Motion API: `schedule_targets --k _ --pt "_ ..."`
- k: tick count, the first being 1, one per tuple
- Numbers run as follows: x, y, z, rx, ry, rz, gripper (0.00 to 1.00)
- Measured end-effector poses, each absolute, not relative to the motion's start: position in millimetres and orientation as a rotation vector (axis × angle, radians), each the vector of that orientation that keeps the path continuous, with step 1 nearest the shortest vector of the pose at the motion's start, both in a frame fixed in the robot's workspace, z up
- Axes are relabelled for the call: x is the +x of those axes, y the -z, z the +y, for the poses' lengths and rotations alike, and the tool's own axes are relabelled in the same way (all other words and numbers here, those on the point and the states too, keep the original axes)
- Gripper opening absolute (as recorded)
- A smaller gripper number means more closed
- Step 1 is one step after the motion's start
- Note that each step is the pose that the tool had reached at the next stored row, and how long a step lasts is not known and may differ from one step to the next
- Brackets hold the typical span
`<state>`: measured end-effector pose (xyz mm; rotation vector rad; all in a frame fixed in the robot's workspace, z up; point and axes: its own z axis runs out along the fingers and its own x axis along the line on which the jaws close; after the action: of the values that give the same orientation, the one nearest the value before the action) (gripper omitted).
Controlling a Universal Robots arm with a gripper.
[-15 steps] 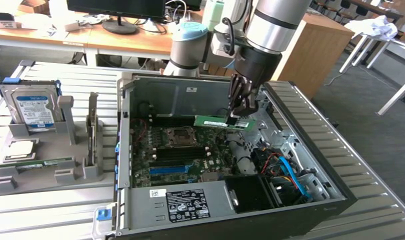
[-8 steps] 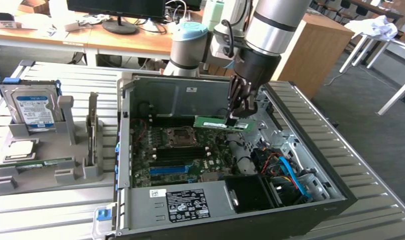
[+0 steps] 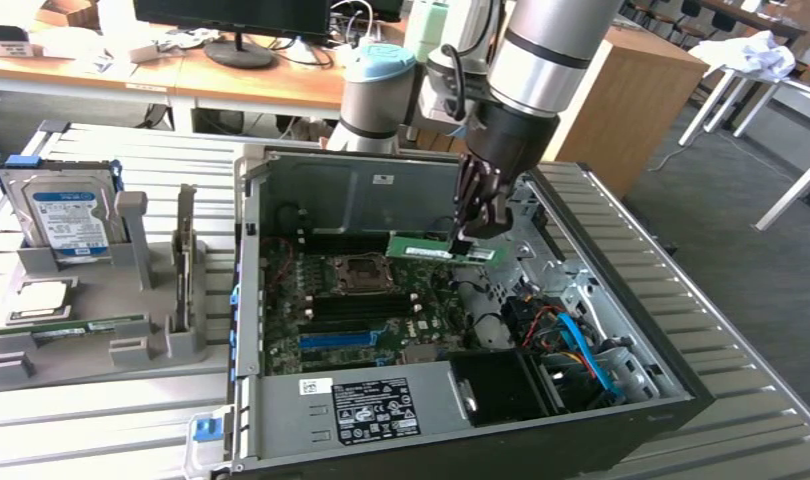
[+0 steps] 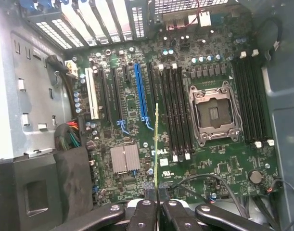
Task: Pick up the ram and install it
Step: 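Insert the ram into the slot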
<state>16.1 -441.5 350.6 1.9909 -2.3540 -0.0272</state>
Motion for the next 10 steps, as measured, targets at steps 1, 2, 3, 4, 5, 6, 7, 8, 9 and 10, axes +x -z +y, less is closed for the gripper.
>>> schedule_targets --k 1,2,3,4,5,6,7,8,9,10 --pt "16.0 -350.0 -441.5 1.991 0.027 -2.354 0.13" --pt "15.8 -349.3 -441.5 1.991 0.027 -2.354 0.13" --pt "15.7 -348.7 -441.5 1.991 0.027 -2.354 0.13" --pt "15.6 -348.0 -441.5 1.991 0.027 -2.354 0.13" --pt "15.5 -347.4 -441.5 1.991 0.027 -2.354 0.13" --pt "15.3 -346.8 -441.5 1.991 0.027 -2.354 0.13" --pt "15.1 -346.2 -441.5 1.991 0.027 -2.354 0.13" --pt "14.7 -345.5 -441.5 1.991 0.027 -2.354 0.13" --pt "14.4 -344.8 -441.4 1.991 0.027 -2.354 0.13" --pt "14.0 -344.1 -441.4 1.991 0.027 -2.354 0.13"
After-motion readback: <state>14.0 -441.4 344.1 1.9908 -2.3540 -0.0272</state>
